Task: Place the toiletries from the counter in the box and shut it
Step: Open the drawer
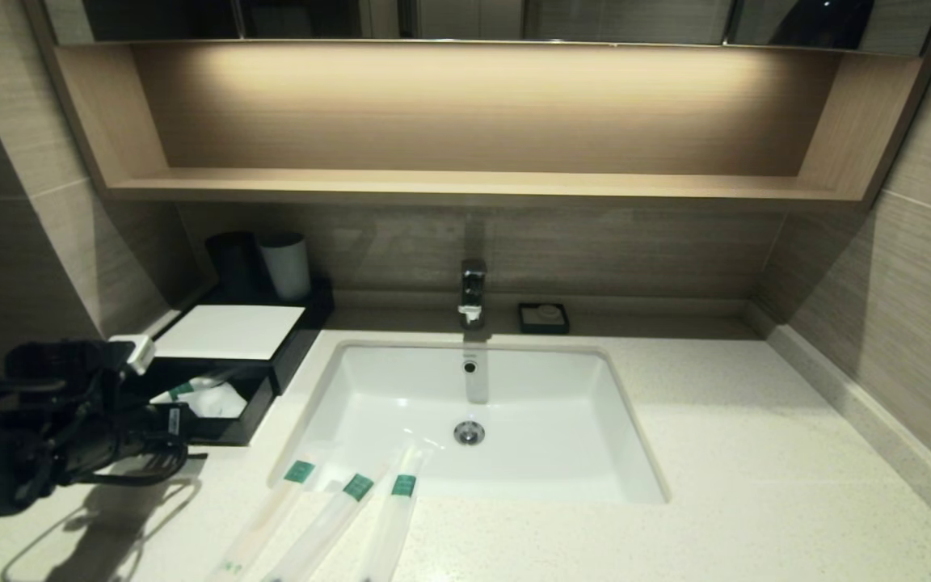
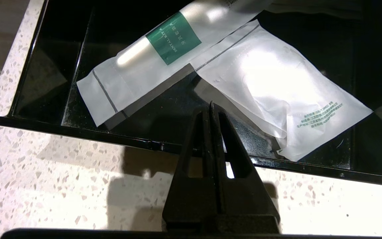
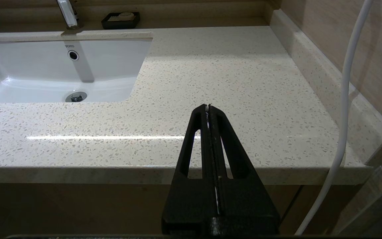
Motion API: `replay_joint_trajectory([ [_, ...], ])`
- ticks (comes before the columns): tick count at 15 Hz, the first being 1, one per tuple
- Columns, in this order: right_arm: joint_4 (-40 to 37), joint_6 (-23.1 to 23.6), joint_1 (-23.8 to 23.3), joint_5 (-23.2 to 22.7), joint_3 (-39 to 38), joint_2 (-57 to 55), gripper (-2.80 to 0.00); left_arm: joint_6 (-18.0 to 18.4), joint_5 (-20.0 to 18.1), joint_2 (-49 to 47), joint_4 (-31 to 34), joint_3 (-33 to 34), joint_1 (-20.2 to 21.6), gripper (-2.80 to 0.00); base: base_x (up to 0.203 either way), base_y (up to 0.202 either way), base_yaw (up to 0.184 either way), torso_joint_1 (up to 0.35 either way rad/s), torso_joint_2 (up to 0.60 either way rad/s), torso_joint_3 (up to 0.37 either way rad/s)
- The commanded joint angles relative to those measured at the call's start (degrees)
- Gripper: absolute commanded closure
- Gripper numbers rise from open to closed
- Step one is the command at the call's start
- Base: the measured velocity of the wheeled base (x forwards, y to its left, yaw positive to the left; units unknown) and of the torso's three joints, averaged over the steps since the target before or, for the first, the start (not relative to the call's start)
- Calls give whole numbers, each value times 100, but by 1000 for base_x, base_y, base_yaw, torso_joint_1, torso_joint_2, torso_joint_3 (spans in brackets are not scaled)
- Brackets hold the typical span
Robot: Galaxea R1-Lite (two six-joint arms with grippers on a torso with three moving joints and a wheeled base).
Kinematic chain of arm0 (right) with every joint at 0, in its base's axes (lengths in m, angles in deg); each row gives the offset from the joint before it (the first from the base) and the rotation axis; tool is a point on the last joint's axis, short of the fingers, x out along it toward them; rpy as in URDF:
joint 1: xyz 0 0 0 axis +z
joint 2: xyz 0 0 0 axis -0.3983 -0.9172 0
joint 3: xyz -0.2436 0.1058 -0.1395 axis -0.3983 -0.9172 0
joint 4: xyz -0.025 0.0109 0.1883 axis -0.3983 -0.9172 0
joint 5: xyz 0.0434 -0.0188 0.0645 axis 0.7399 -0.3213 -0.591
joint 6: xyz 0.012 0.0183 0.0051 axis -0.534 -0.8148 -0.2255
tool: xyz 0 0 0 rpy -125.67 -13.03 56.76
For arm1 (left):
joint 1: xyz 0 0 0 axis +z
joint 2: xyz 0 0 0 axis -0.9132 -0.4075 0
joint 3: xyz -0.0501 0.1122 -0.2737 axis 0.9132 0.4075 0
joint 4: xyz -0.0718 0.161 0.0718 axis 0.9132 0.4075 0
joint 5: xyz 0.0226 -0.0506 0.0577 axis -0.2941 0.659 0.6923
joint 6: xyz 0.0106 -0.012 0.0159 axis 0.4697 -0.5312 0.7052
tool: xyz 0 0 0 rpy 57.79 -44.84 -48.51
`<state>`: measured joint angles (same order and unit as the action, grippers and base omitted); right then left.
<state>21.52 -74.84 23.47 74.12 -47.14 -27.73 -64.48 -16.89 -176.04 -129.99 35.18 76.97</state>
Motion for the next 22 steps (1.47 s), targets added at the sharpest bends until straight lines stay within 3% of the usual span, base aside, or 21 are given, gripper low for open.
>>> replay_joint_trajectory([
  [1,2,-2,0,0,-2,-6,0,21,-4,225,221,9,5,0,0,0,0,0,0,0],
  [22,2,-2,0,0,-2,-6,0,360,75,657,953,89,14,0,0,0,0,0,0,0],
])
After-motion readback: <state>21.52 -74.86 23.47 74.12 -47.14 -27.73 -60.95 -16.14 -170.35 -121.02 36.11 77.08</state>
